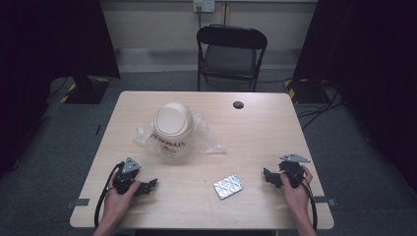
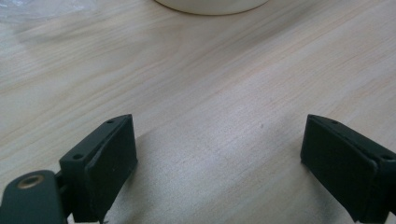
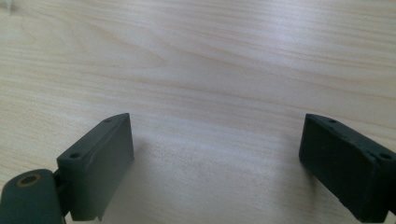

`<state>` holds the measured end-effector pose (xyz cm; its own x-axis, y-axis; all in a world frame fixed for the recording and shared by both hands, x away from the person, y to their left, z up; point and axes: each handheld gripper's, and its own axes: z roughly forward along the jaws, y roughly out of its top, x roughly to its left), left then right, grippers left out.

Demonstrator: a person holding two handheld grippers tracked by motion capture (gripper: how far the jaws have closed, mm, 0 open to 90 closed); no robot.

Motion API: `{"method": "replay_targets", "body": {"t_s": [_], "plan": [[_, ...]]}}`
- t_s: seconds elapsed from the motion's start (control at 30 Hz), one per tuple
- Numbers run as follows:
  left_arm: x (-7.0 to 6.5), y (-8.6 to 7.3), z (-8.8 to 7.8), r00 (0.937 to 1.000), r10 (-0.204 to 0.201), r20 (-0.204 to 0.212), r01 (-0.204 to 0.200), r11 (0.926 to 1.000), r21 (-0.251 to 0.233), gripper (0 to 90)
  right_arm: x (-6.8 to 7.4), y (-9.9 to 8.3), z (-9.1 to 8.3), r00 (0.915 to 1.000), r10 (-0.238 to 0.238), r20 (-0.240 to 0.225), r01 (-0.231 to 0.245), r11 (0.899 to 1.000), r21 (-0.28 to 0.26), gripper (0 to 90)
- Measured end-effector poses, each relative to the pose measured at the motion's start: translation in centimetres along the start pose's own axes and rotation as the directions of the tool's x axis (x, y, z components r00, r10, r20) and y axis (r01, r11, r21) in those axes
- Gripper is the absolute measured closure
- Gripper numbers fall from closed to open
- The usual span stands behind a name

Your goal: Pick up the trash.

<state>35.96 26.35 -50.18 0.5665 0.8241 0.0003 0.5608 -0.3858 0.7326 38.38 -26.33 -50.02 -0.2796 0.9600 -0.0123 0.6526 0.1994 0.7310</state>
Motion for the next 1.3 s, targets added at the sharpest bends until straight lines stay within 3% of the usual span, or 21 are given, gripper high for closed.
{"method": "replay_targets", "body": {"t_s": [0.33, 0.37, 0.43, 0.47, 0.57, 0.63, 0.77, 0.9, 0.97, 1.2, 1.3], "plan": [[0.1, -0.1, -0.3, 0.999, -0.039, -0.021, 0.039, 0.9992, -0.005, 15.4, 0.0, 0.0, 0.0, 1.0, 0.0, 0.0, 0.0, 1.0, 0.0, 9.3], [0.2, 0.0, -0.3, 0.9986, -0.052, -0.014, 0.052, 0.9986, -0.008, 15.9, 0.0, 0.0, 0.0, 1.0, 0.0, 0.0, 0.0, 1.0, 0.0, 9.3], [0.7, 0.1, -0.6, 0.9931, -0.111, 0.038, 0.112, 0.9933, -0.029, 17.3, 0.0, 0.0, 0.0, 1.0, 0.0, 0.0, 0.0, 1.0, 0.0, 9.3], [0.8, 0.2, -0.8, 0.9924, -0.119, 0.034, 0.12, 0.9916, -0.047, 17.6, 0.0, 0.0, 0.0, 1.0, 0.0, 0.0, 0.0, 1.0, 0.0, 9.4], [1.1, 0.9, -1.4, 0.9947, -0.102, -0.002, 0.102, 0.9914, -0.082, 17.8, 0.0, 0.0, 0.0, 1.0, 0.0, 0.0, 0.0, 1.0, 0.0, 9.3], [1.1, 1.5, -1.7, 0.9938, -0.11, 0.015, 0.111, 0.9872, -0.115, 18.3, 0.0, 0.0, 0.0, 1.0, 0.0, 0.0, 0.0, 1.0, 0.0, 9.3], [0.7, 2.5, -1.8, 0.9979, -0.06, 0.022, 0.062, 0.9917, -0.112, 18.6, 0.0, 0.0, 0.0, 1.0, 0.0, 0.0, 0.0, 1.0, 0.0, 9.4], [0.1, 3.2, -1.8, 0.9978, -0.04, 0.052, 0.046, 0.9925, -0.114, 18.6, 0.0, 0.0, 0.0, 1.0, 0.0, 0.0, 0.0, 1.0, 0.0, 9.4], [-0.5, 4.0, -1.8, 0.9958, -0.028, 0.087, 0.039, 0.9912, -0.127, 18.4, 0.0, 0.0, 0.0, 1.0, 0.0, 0.0, 0.0, 1.0, 0.0, 9.3], [-1.4, 5.8, -1.6, 0.9943, 0.0, 0.107, 0.017, 0.9871, -0.159, 18.5, 0.0, 0.0, 0.0, 1.0, 0.0, 0.0, 0.0, 1.0, 0.0, 9.3], [-1.7, 6.4, -1.6, 0.9963, 0.02, 0.084, -0.003, 0.9816, -0.191, 19.1, 0.0, 0.0, 0.0, 1.0, 0.0, 0.0, 0.0, 1.0, 0.0, 9.4]]}}
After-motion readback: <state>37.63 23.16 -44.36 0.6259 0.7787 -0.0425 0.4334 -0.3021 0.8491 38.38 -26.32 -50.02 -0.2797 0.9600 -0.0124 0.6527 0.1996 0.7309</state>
